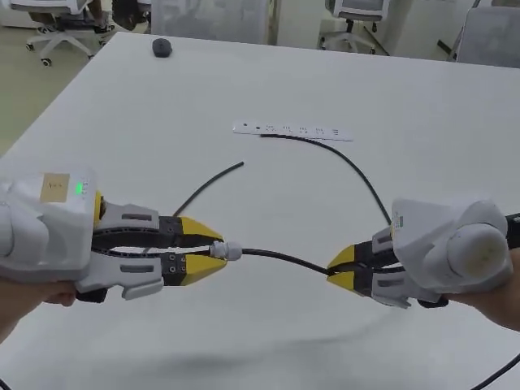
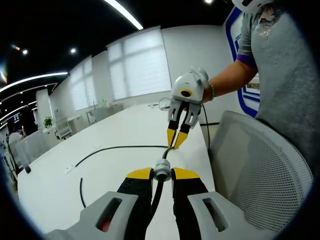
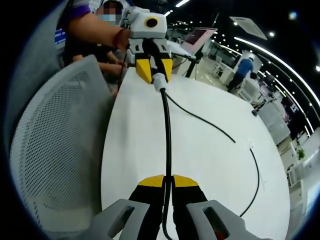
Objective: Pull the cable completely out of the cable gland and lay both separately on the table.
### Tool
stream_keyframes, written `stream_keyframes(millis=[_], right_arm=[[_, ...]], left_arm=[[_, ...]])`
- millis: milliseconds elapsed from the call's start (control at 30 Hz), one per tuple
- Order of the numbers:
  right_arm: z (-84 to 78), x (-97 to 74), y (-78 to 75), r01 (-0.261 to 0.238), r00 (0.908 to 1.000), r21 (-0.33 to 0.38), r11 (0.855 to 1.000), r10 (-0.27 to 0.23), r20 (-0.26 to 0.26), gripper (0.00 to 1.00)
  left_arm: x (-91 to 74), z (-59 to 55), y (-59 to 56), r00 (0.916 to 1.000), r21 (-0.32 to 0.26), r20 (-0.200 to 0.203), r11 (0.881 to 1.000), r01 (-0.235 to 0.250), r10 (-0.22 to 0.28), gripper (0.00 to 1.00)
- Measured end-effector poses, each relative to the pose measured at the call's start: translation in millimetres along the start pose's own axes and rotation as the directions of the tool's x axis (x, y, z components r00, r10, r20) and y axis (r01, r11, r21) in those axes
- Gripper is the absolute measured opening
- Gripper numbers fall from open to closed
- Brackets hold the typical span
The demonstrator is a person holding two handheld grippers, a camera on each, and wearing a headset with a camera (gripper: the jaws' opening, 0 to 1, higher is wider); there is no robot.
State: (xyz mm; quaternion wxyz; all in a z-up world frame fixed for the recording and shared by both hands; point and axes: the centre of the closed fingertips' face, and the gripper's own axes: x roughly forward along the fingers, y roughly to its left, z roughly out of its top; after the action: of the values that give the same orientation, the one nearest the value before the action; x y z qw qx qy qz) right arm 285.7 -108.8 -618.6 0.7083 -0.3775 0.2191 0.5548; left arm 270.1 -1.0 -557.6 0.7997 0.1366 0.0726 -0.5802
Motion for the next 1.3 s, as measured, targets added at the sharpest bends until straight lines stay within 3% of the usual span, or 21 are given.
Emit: stream_keyframes(millis=[167,233,333,433,633,800,1033,1300], right_arm=[[-2.5,0.2,0.9,-0.001,1.0000,0.019,1.000,0.001,0.002,0.00],[-3.4,0.8,2.3,-0.018,0.9998,0.076,0.997,0.018,0.005,0.00],[1.8,-0.9,-1.4,-0.006,0.9998,0.064,0.998,0.005,0.019,0.01],[23.5,-1.1,-0.7,-0.020,0.9961,0.117,0.993,0.010,0.087,0.10],[70.2,4.9,-0.9,-0.010,0.9872,0.039,0.999,0.003,0.159,0.10],[90.5,14.2,1.5,-0.021,0.9834,0.005,1.000,0.020,0.180,0.09],[90.7,21.2,3.4,-0.028,0.9869,-0.062,0.998,0.037,0.157,0.01],[88.5,18.8,5.0,-0.027,0.9885,-0.107,0.994,0.042,0.145,0.00]], left_arm=[[1.7,-2.3,0.0,1.0000,-0.008,-0.002,1.000,-0.004,0.004,0.15],[2.5,-4.5,1.9,0.9998,-0.012,-0.012,1.000,-0.014,0.014,0.15],[3.5,-5.2,5.4,0.9995,-0.020,-0.015,0.999,-0.029,0.029,0.15],[5.5,-6.0,7.5,0.9991,-0.017,-0.026,0.999,-0.035,0.034,0.15],[12.1,-5.7,3.7,0.9988,0.006,-0.046,1.000,-0.017,0.017,0.15],[16.6,-3.7,0.2,0.9987,0.017,-0.050,1.000,0.003,-0.002,0.15],[19.9,1.5,-1.8,0.9988,0.029,-0.044,0.999,0.023,-0.022,0.15],[23.2,1.3,-2.1,0.9984,0.031,-0.048,0.999,0.031,-0.029,0.15]])
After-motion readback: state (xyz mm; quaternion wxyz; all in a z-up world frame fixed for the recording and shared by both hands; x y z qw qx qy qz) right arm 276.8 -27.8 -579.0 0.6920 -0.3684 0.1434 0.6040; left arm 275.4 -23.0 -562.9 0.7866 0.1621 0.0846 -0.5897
